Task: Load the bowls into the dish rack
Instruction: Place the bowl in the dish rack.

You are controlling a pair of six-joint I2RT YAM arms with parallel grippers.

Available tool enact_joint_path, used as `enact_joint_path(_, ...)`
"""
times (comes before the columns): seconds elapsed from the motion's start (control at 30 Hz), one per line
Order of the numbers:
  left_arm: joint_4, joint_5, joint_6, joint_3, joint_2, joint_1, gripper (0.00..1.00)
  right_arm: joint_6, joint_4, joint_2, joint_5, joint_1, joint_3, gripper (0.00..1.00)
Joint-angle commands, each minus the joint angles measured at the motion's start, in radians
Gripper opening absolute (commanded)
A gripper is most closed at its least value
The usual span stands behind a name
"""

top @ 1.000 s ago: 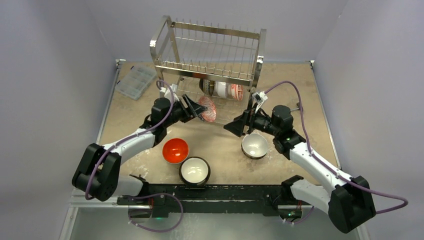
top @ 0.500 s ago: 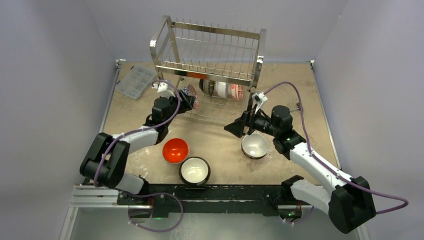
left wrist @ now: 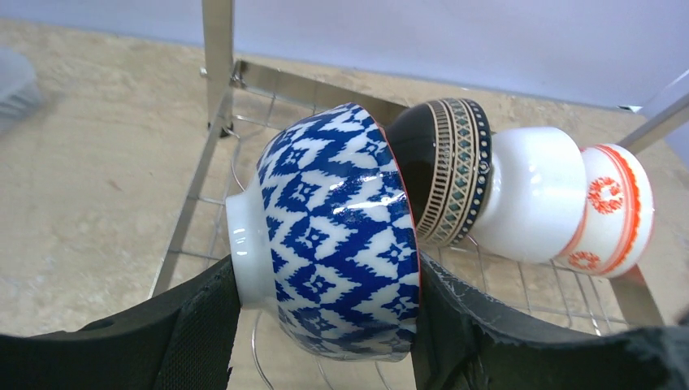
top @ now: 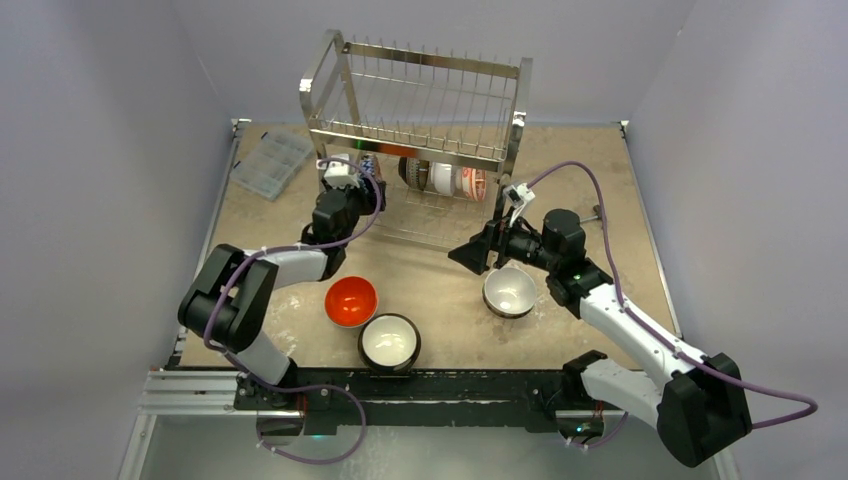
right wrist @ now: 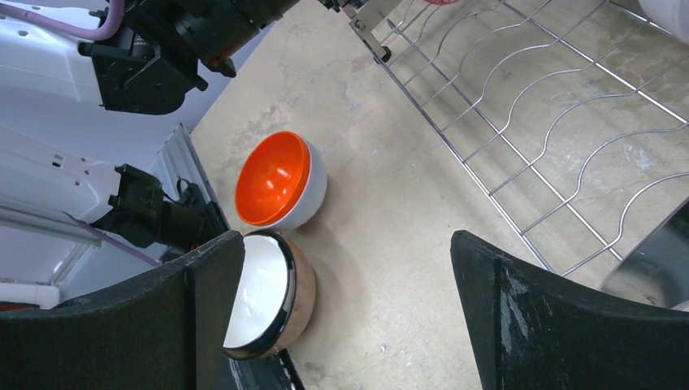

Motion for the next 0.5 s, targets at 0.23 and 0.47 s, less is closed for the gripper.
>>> enact_joint_path(0.23,0.221,-0.121,0.295,0.068,0.082,-0.053,0.0,-0.03,-0.005,-0.012,0.011,0.002,0.043,0.99)
enact_joint_path(0.47,0.255,-0.133,0.386,0.113,0.132,-0.063,0.0,-0.033,-0.009,-0.017,0.012,0.002,0.038,0.99)
